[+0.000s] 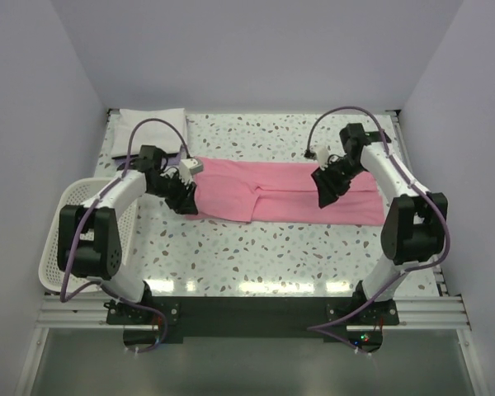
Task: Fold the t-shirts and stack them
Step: Fold the tshirt
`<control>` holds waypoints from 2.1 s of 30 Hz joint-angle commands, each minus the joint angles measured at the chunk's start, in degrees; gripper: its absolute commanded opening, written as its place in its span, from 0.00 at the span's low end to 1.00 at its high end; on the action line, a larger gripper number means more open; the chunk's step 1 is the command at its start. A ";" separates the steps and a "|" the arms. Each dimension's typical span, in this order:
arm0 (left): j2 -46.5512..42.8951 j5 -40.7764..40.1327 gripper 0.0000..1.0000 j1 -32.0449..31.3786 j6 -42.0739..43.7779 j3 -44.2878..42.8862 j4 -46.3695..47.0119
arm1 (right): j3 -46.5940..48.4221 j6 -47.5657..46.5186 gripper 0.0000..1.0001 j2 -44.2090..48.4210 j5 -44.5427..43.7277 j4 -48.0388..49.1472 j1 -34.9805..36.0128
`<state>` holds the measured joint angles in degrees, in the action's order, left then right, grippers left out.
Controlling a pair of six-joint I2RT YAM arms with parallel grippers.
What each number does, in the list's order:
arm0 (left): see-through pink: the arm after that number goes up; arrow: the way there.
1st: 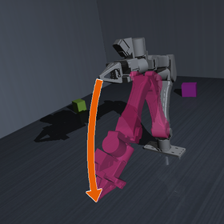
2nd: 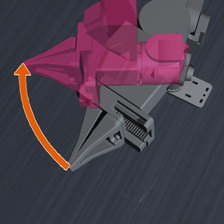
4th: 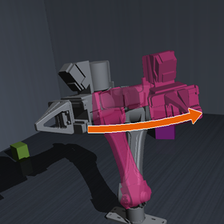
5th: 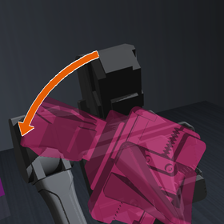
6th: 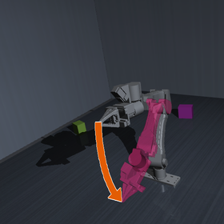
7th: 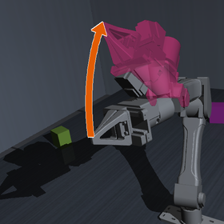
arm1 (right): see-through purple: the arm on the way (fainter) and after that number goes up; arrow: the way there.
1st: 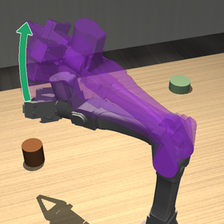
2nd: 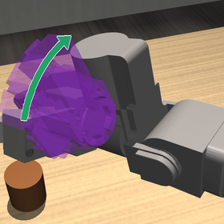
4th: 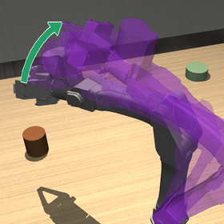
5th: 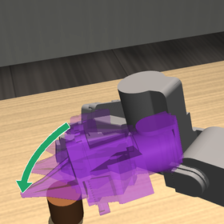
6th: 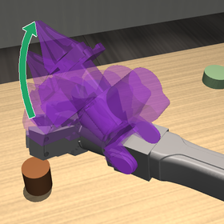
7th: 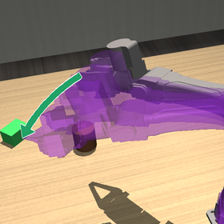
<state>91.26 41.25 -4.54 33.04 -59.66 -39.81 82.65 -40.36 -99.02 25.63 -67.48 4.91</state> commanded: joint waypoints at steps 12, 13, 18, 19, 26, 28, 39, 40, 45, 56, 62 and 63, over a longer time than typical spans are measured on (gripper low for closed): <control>7.17 -0.38 0.49 0.32 -15.01 0.16 8.96 | -5.30 41.47 0.51 -7.67 19.37 29.24 13.28; 7.61 -0.65 0.49 0.32 -15.54 -0.19 9.22 | -5.57 42.81 0.52 -8.11 18.94 31.86 14.59; 8.40 -0.30 0.50 0.40 -17.39 -1.07 10.46 | -6.10 50.46 0.53 -11.18 16.65 39.25 18.73; 8.58 -0.21 0.50 0.32 -17.65 -1.16 10.54 | -5.84 51.34 0.53 -11.71 16.47 39.97 19.17; 8.14 1.81 0.52 0.32 -20.91 -0.20 14.58 | -4.08 57.58 0.54 -16.72 15.60 43.93 22.95; 8.49 2.42 0.52 0.32 -21.00 -0.28 14.50 | -3.81 58.37 0.54 -17.78 14.98 44.28 23.48; 7.70 5.24 0.40 0.32 -20.03 -0.20 13.10 | -3.73 60.84 0.52 -18.84 16.38 45.16 24.80; 7.61 5.33 0.40 0.32 -20.03 -0.20 13.01 | -3.99 61.27 0.51 -18.84 16.38 45.25 24.80; 7.17 5.85 0.39 0.32 -20.03 -0.28 12.74 | -4.43 62.15 0.47 -19.98 17.00 46.13 25.24; 7.88 6.38 0.26 0.32 -20.29 -3.97 8.79 | -1.18 59.78 0.00 -18.67 16.21 43.66 24.89; 9.54 7.52 0.18 0.32 -20.20 -9.33 7.65 | 1.10 59.61 0.00 -17.26 15.51 44.28 23.92; 10.07 7.61 0.17 0.32 -20.12 -10.21 7.56 | 1.98 59.61 0.00 -17.26 15.24 44.28 23.66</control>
<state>100.14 46.46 -4.51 12.71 -65.49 -31.81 81.30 19.88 -119.94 41.45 -23.55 29.32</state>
